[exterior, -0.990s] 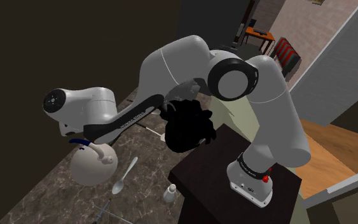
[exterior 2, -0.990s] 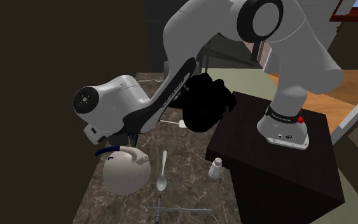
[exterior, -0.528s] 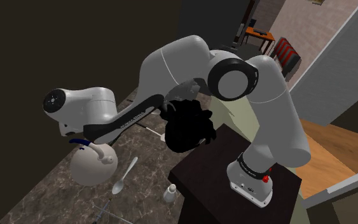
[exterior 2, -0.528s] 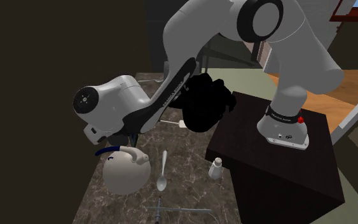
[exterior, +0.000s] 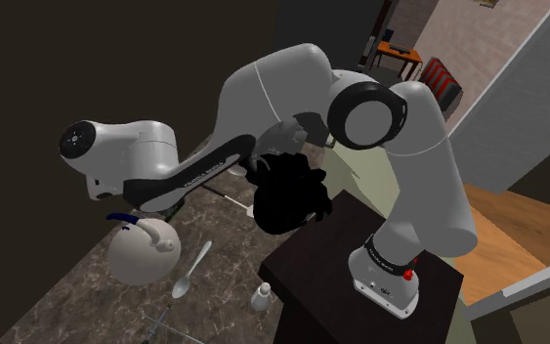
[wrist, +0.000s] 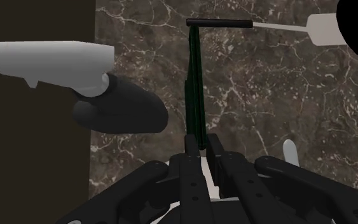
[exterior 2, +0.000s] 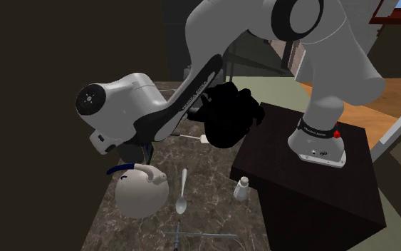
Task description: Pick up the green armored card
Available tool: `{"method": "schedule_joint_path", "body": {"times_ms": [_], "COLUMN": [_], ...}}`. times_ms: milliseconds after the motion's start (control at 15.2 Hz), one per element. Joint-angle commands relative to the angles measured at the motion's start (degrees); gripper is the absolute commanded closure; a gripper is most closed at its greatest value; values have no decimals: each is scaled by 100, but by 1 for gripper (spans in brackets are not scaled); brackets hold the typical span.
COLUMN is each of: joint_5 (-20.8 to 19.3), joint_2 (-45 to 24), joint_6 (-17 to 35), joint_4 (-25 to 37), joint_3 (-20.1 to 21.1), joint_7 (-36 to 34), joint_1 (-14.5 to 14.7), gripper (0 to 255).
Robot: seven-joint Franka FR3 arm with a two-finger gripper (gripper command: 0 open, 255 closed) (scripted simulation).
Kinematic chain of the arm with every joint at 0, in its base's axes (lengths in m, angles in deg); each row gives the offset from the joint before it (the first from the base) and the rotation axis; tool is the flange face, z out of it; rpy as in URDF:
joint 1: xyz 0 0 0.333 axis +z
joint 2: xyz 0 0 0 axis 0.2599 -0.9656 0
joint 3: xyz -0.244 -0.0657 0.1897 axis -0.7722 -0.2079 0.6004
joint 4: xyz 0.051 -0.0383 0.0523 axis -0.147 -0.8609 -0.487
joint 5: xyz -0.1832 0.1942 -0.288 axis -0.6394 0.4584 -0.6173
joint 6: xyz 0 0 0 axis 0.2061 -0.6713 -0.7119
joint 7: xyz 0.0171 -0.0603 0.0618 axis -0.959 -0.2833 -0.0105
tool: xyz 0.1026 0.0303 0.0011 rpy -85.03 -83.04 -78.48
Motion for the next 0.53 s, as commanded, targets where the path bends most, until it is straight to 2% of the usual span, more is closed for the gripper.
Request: {"method": "schedule_joint_path", "body": {"times_ms": [0,462], "joint_5": [34,153], "joint_2": [84,370], "joint_6": [-81,-379], "joint_4": [4,68], "joint_3": [22,90], "joint_7": [44,227], "joint_1": [-5,-29], "gripper": [255,255]}}
